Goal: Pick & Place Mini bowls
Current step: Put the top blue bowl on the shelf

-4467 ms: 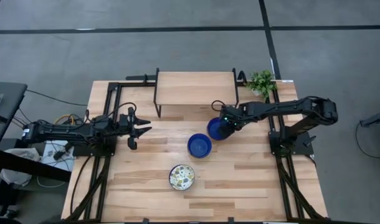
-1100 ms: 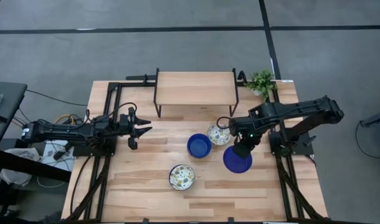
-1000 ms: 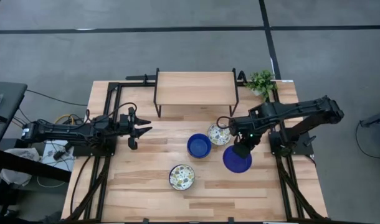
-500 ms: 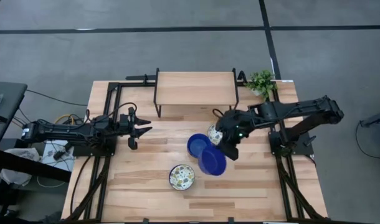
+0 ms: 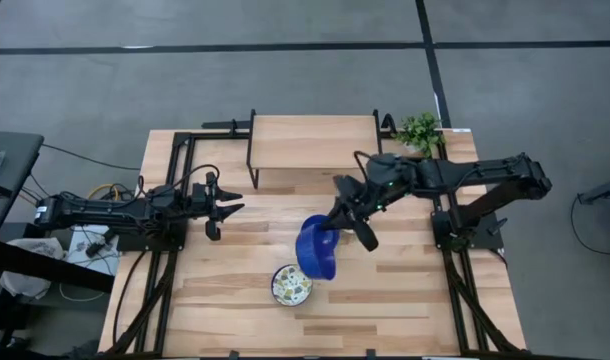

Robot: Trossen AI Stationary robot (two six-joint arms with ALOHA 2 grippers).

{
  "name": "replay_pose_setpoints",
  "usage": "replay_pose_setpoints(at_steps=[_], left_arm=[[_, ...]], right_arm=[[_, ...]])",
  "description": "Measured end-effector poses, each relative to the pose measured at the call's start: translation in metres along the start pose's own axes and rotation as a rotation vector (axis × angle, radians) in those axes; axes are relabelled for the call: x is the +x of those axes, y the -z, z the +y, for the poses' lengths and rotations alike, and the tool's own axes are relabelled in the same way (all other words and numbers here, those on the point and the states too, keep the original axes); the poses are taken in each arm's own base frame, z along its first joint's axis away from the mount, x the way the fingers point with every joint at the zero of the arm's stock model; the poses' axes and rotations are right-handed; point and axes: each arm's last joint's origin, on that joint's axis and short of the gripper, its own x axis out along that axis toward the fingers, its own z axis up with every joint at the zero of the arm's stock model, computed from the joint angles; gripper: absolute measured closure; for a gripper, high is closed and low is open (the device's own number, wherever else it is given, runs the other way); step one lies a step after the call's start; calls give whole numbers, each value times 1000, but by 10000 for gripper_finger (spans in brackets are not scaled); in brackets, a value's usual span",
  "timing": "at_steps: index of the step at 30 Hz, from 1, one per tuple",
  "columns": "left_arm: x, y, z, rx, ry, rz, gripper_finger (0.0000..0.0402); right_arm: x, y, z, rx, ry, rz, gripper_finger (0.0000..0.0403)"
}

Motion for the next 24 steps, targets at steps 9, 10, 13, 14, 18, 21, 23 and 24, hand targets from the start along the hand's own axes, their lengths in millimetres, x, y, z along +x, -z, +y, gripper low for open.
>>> replay_pose_setpoints(at_steps=[9,10,13,14,18,21,23,24], left_arm=[[0,0,0,0,0,0,286],[0,0,0,0,0,0,286],[0,0,0,0,0,0,286],[0,0,0,0,0,0,286],[0,0,0,2,0,0,286],[0,0,0,3,0,0,286],[0,0,0,3,0,0,286],[0,0,0,3,1,0,286]], right_arm=[[-5,-24,13,-145,-304,-196,403],[-6,-25,14,-159,-332,-208,403],[-8,-30,19,-188,-413,-241,403],[-9,-31,20,-194,-438,-250,403],[-10,-34,22,-214,-485,-269,403],[-10,-33,22,-190,-486,-259,403],[-10,-33,22,-185,-485,-258,403],[-9,-33,21,-183,-481,-258,403]])
